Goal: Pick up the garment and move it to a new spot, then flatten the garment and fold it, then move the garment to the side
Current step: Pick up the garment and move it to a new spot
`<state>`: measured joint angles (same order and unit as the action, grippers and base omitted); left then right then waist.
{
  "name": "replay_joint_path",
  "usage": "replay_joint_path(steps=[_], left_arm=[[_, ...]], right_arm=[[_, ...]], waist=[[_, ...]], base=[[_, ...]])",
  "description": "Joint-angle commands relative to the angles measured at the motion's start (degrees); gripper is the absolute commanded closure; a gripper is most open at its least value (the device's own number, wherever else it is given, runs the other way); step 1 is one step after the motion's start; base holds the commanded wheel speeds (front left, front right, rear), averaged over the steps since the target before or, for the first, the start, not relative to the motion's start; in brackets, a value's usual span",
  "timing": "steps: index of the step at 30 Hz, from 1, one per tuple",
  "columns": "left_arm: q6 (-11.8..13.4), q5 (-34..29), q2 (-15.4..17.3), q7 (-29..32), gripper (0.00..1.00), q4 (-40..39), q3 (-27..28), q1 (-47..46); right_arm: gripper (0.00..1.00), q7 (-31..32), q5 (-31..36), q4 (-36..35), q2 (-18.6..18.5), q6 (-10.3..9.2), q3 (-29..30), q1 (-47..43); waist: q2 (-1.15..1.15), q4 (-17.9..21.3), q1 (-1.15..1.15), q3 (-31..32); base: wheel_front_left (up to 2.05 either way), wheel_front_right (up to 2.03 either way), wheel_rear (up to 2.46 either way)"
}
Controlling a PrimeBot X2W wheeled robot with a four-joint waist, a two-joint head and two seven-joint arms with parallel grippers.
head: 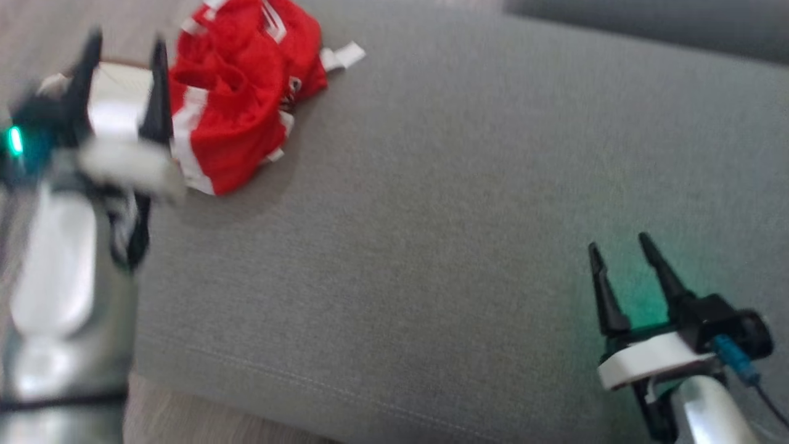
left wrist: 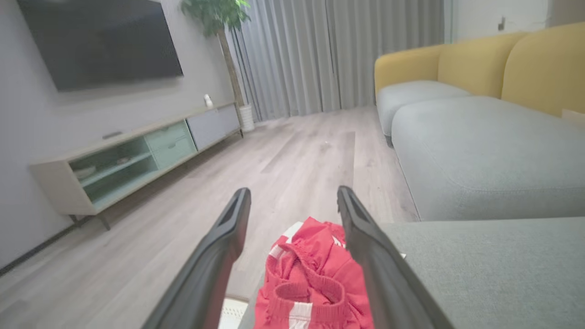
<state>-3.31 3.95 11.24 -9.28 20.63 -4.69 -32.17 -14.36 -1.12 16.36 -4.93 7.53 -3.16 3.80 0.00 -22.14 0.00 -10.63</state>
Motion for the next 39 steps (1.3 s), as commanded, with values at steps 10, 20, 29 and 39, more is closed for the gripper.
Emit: replay_joint_path(steps=[10, 20, 29, 39], left_arm=[[-1.3, 5.1, 7.4, 11.4, 0.00, 28.6, 5.4, -23.9], [-0.6, 5.6, 11.1, 10.8, 0.00, 43.7, 5.7, -32.3], [0.6, 8.0, 12.9, 9.5, 0.00, 50.2, 7.3, -35.0], [-1.2, 8.1, 14.5, -1.4, 1.00, 49.8, 6.3, -36.6]], right_arm=[[0.00, -0.6, 1.1, -3.1, -4.3, -0.04, -1.7, 4.2], [0.00, -0.6, 1.3, -5.0, -5.3, -0.04, 0.4, 3.6], [0.00, -0.6, 1.4, -6.4, -4.8, -0.04, 0.6, 4.3], [0.00, -0.6, 1.0, -5.3, -4.4, -0.04, 1.0, 4.1]], waist=[[0.00, 7.4, 0.00, -9.6], [0.00, 12.8, 0.00, -14.4], [0.00, 14.7, 0.00, -17.6], [0.00, 14.8, 0.00, -15.5]], base=[[0.00, 0.00, 0.00], [0.00, 0.00, 0.00], [0.00, 0.00, 0.00], [0.00, 0.00, 0.00]])
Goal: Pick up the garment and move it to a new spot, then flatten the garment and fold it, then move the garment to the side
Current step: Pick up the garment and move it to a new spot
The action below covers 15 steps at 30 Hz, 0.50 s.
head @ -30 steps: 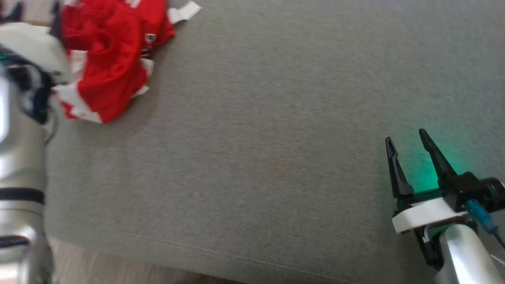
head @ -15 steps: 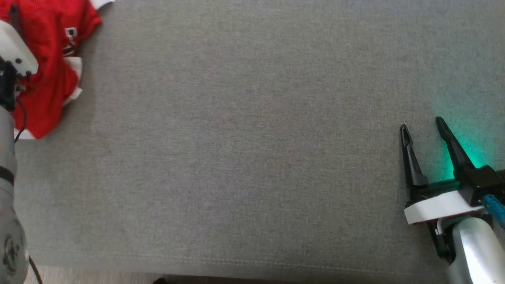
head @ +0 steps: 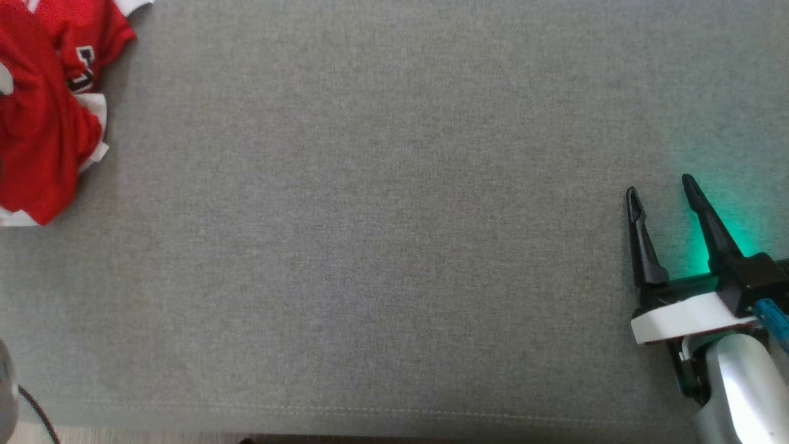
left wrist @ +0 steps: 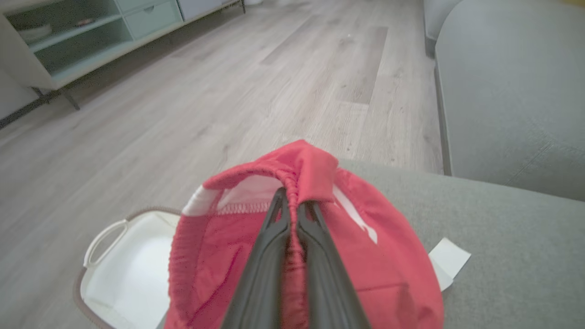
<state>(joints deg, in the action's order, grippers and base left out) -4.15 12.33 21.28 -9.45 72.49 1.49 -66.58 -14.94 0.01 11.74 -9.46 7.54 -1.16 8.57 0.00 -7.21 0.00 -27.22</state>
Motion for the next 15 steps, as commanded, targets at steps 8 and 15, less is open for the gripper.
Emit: replay_joint_path(steps=[8, 15], left_arm=[[-3.0, -2.8, 4.2, -5.3, 1.00, -8.9, -5.7, -4.3], [-3.3, -0.8, 4.2, -5.5, 1.00, -18.0, -14.3, -3.5]], right_arm=[[0.00, -0.1, -1.4, 0.7, 2.3, -0.05, -2.2, -0.9], [0.00, -0.1, -2.8, 1.5, 4.3, -0.05, -2.1, -2.5]], waist=[[0.00, 0.2, 0.00, 9.1], [0.00, 3.5, 0.00, 16.6]], base=[[0.00, 0.00, 0.00], [0.00, 0.00, 0.00]])
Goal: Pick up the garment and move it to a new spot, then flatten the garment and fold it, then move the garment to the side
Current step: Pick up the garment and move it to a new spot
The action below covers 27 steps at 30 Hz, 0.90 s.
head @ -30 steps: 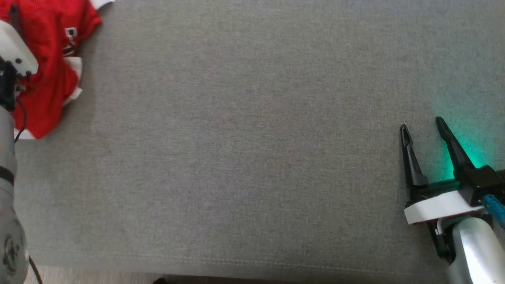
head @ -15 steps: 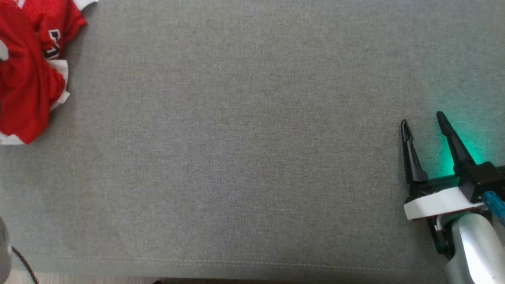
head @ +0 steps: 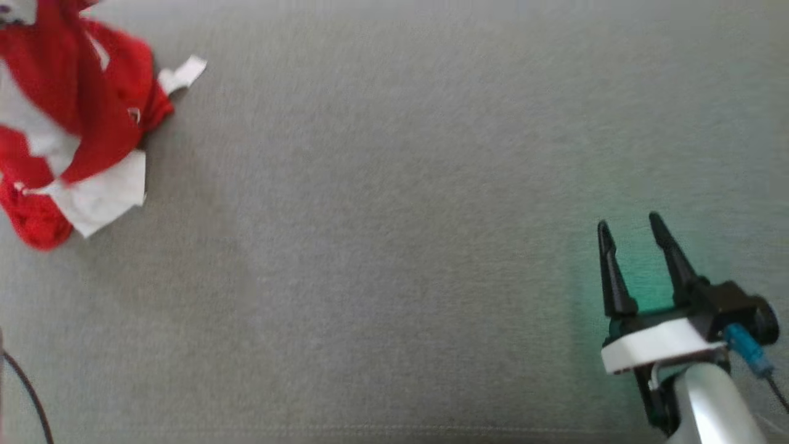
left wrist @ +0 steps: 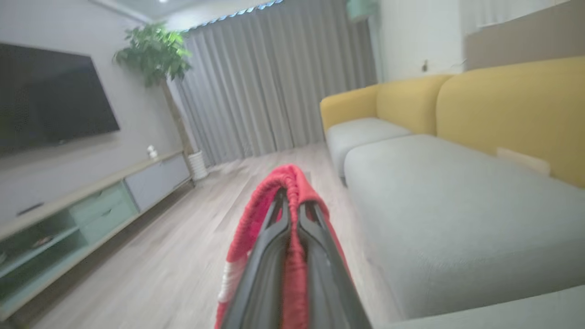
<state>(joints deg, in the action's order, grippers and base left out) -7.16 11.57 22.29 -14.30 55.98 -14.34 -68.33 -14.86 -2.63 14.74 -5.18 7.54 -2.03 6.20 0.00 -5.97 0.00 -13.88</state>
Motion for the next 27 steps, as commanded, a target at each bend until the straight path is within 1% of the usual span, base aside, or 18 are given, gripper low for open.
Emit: replay_joint_path(steps=[1, 4, 6, 10, 13, 14, 17, 20, 24, 27], left_arm=[[-0.3, 1.0, 3.5, -0.7, 1.00, -3.0, -0.2, -1.7], [-0.3, 4.5, 4.5, 0.1, 1.00, -7.5, -5.0, -1.3], [-0.3, 7.5, 5.2, 1.8, 1.00, -10.6, -7.8, -1.1], [-0.3, 15.3, 6.3, 6.0, 1.00, -16.9, -11.3, -0.6], [-0.3, 18.5, 7.3, 8.0, 1.00, -20.8, -13.7, -0.1], [-0.3, 19.6, 7.1, 8.6, 1.00, -22.7, -15.1, 0.3], [-0.3, 20.2, 5.6, 8.7, 1.00, -24.5, -17.6, 0.8], [-0.3, 19.0, 4.4, 7.9, 1.00, -25.6, -20.7, 1.1], [0.0, 15.8, 3.0, 4.7, 1.00, -25.6, -23.9, 2.1], [0.2, 13.4, 1.9, 2.1, 1.00, -25.9, -26.5, 4.5]], right_arm=[[0.00, -0.1, -0.4, -1.5, 0.3, -0.05, -1.2, -0.6], [0.00, -0.1, -1.0, -1.7, 1.0, -0.05, -1.1, -1.8], [0.00, -0.1, -1.3, -1.8, 1.4, -0.05, -1.0, -2.5], [0.00, -0.1, -2.0, -2.2, 1.9, -0.05, -1.8, -2.7], [0.00, -0.1, -2.6, -2.6, 2.1, -0.05, -2.1, -2.3], [0.00, -0.1, -2.9, -2.8, 2.2, -0.05, -1.9, -2.2], [0.00, -0.1, -3.5, -3.1, 2.3, -0.05, -1.4, -2.6], [0.00, -0.1, -4.4, -3.1, 2.3, -0.05, -1.4, -2.9], [0.00, -0.1, -5.3, -3.2, 2.3, -0.05, -1.9, -2.8], [0.00, -0.1, -5.8, -3.2, 2.3, -0.05, -2.0, -2.6]], waist=[[0.00, 2.9, 0.00, 4.3], [0.00, 5.8, 0.00, 7.2], [0.00, 7.9, 0.00, 8.5], [0.00, 12.5, 0.00, 9.3], [0.00, 16.1, 0.00, 9.0], [0.00, 18.3, 0.00, 8.7], [0.00, 20.6, 0.00, 8.3], [0.00, 22.2, 0.00, 8.0], [0.00, 23.2, 0.00, 7.7], [0.00, 23.3, 0.00, 7.6]], base=[[0.00, 0.00, 0.00], [0.00, 0.00, 0.00], [0.00, 0.00, 0.00], [0.00, 0.00, 0.00], [0.00, 0.00, 0.00], [0.00, 0.00, 0.00], [0.00, 0.00, 0.00], [0.00, 0.00, 0.00], [0.00, 0.00, 0.00], [0.00, 0.00, 0.00]])
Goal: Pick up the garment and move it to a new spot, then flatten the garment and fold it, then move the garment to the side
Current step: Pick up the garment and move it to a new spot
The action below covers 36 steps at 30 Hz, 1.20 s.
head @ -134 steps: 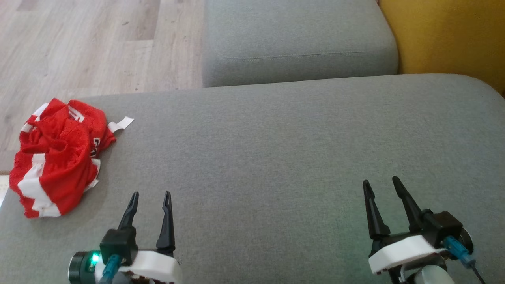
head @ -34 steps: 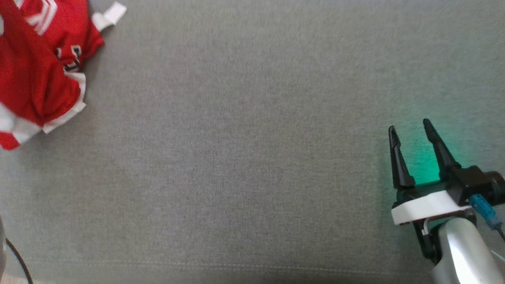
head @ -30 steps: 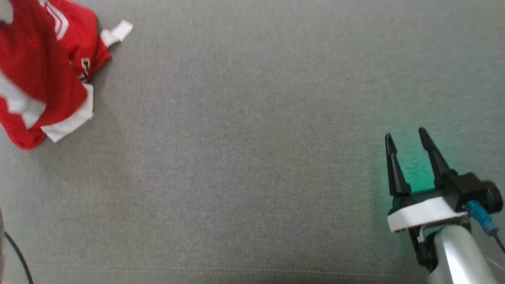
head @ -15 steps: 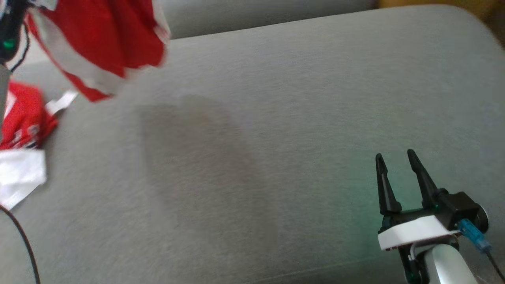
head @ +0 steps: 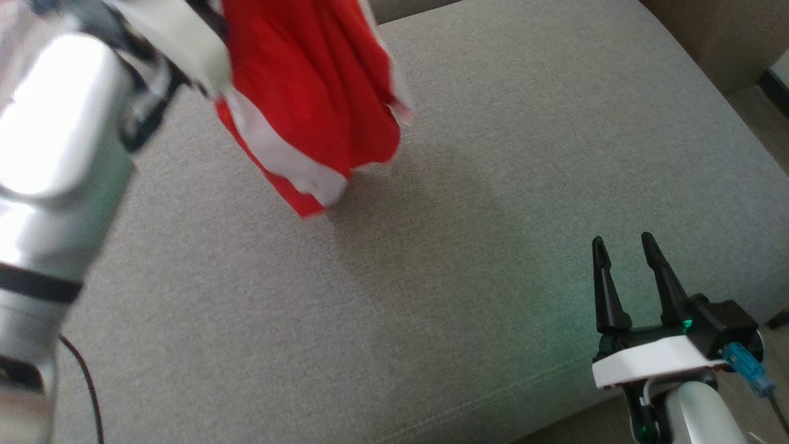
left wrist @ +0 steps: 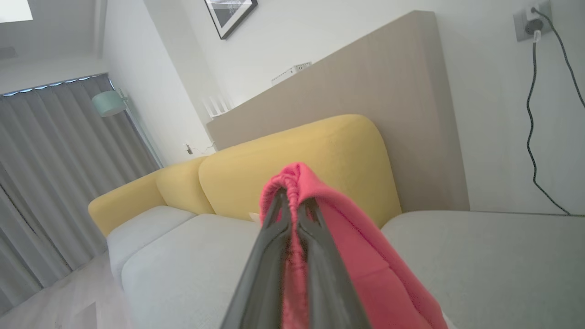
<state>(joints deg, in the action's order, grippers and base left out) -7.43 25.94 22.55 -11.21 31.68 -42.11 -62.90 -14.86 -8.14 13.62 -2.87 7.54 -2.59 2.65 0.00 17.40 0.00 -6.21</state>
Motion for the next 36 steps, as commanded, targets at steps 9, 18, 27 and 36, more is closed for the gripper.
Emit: replay_joint_path(steps=[9, 18, 27, 36], left_arm=[[1.4, -1.7, -5.3, -3.7, 1.00, -7.9, -5.4, 21.9], [0.0, 4.7, -10.9, -3.8, 1.00, -10.6, -7.4, 39.2], [0.0, 10.5, -10.6, -3.8, 0.00, -21.8, 0.5, 50.6], [8.5, -1.1, -13.1, -3.8, 0.00, -26.5, 21.7, 64.4]], right_arm=[[0.00, -0.1, -0.3, -1.8, 0.0, -0.05, -0.4, -0.2], [0.00, -0.1, 0.0, -0.5, 0.0, -0.05, -0.6, -0.9], [0.00, -0.1, -0.2, 2.3, 0.0, -0.05, -1.6, -3.9], [0.00, -0.1, -0.8, 2.4, 0.0, -0.05, -0.6, -7.1]], waist=[[0.00, -4.4, 0.00, -0.2], [0.00, -9.5, 0.00, 1.7], [0.00, -14.6, 0.00, 7.6], [0.00, -18.3, 0.00, 13.5]], base=[[0.00, 0.00, 0.00], [0.00, 0.00, 0.00], [0.00, 0.00, 0.00], [0.00, 0.00, 0.00]])
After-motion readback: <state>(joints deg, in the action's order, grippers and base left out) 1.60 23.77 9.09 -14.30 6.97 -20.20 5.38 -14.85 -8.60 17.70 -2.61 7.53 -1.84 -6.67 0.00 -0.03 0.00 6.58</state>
